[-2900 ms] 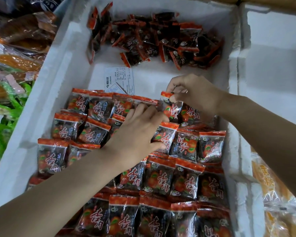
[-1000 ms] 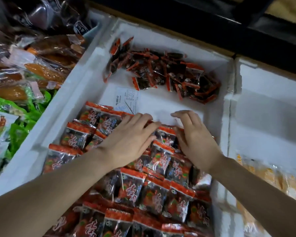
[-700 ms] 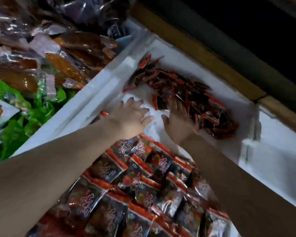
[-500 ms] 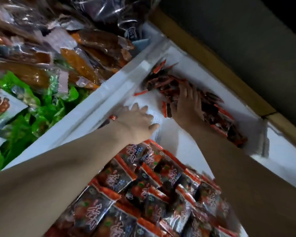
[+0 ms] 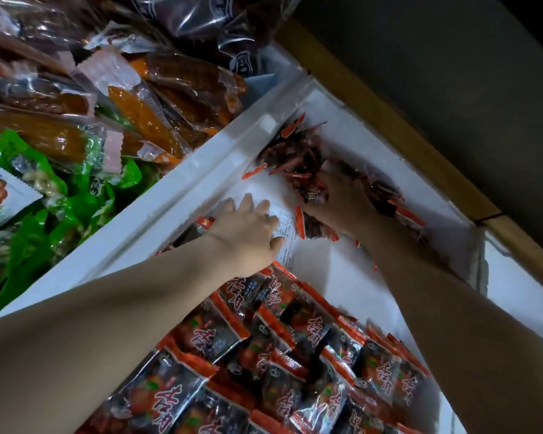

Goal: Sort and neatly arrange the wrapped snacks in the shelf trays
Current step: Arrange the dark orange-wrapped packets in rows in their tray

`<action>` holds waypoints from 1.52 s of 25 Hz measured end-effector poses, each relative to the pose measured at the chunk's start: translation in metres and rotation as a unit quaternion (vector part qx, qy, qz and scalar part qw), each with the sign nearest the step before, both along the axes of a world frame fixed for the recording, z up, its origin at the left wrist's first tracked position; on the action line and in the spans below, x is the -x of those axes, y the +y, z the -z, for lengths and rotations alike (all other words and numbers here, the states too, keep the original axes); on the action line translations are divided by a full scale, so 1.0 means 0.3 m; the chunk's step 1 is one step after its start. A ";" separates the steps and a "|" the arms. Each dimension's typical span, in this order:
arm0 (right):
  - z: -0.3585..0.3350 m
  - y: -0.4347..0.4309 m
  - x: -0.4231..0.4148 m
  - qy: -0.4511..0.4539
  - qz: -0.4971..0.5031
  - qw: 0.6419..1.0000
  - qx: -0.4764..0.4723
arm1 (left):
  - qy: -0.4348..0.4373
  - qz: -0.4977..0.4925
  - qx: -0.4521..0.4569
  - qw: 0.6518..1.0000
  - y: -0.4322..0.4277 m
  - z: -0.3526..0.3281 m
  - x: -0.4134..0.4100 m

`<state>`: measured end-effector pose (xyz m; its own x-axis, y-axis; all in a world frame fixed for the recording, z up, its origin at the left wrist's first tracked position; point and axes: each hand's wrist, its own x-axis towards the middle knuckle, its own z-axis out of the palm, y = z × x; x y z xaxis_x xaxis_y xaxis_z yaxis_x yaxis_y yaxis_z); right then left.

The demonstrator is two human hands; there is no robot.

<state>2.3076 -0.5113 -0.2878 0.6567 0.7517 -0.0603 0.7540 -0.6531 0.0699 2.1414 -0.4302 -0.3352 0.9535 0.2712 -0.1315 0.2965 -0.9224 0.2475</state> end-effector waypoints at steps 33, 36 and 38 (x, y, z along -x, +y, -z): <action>0.028 -0.022 -0.133 0.057 0.062 0.994 -0.073 | -0.160 0.017 0.017 0.987 0.085 -0.035 -0.220; 0.043 -0.008 -0.183 0.045 0.088 0.995 0.004 | -0.045 0.003 0.028 0.999 0.093 -0.018 -0.253; 0.034 -0.002 -0.200 0.049 0.117 0.992 0.027 | -0.039 0.005 -0.003 0.999 0.090 -0.005 -0.256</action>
